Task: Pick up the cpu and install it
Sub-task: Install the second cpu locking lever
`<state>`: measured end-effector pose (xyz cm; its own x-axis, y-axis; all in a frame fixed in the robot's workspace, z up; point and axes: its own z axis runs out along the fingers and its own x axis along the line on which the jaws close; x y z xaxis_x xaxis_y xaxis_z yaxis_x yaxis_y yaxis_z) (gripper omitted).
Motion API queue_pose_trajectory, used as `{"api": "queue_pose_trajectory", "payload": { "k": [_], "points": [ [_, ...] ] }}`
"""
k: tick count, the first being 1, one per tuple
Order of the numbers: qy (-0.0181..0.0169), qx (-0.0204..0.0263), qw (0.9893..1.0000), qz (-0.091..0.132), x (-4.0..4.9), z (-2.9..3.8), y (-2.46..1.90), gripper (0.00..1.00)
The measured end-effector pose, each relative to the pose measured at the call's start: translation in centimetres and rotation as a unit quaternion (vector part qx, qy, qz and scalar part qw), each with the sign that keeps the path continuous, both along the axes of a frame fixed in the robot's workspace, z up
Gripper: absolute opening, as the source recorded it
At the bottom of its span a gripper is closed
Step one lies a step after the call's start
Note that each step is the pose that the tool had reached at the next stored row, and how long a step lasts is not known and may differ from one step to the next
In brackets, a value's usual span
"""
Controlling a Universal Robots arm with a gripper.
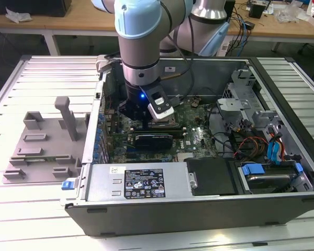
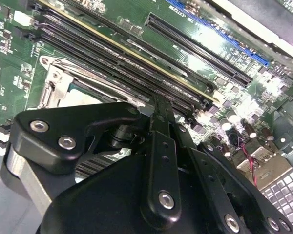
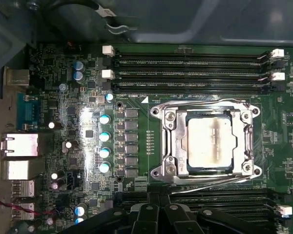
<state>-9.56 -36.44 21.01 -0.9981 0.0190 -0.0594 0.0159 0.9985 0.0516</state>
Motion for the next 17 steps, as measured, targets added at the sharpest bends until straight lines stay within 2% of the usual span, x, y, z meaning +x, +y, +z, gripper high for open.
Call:
{"api": "queue_pose_trajectory", "payload": {
  "k": [7, 9, 11, 14, 15, 17],
  "points": [
    [0.0001, 0.0008, 1.0, 0.0, -0.23, -0.1, 0.0, 0.11],
    [0.0, 0.0146, 0.9999, 0.0, -0.22, -0.1, 0.0, 0.11],
    [0.0, 0.0162, 0.9999, 0.0, -0.22, -0.12, -0.09, 0.11],
    [0.0001, 0.0237, 0.9997, 0.0, -0.13, -0.14, -0.29, 0.11],
    [0.0001, 0.0276, 0.9996, 0.0, 0.03, -0.14, -0.35, 0.11],
    [-0.0001, 0.0292, 0.9996, 0.0, 0.56, -0.15, -0.54, 0.11]
  ]
}}
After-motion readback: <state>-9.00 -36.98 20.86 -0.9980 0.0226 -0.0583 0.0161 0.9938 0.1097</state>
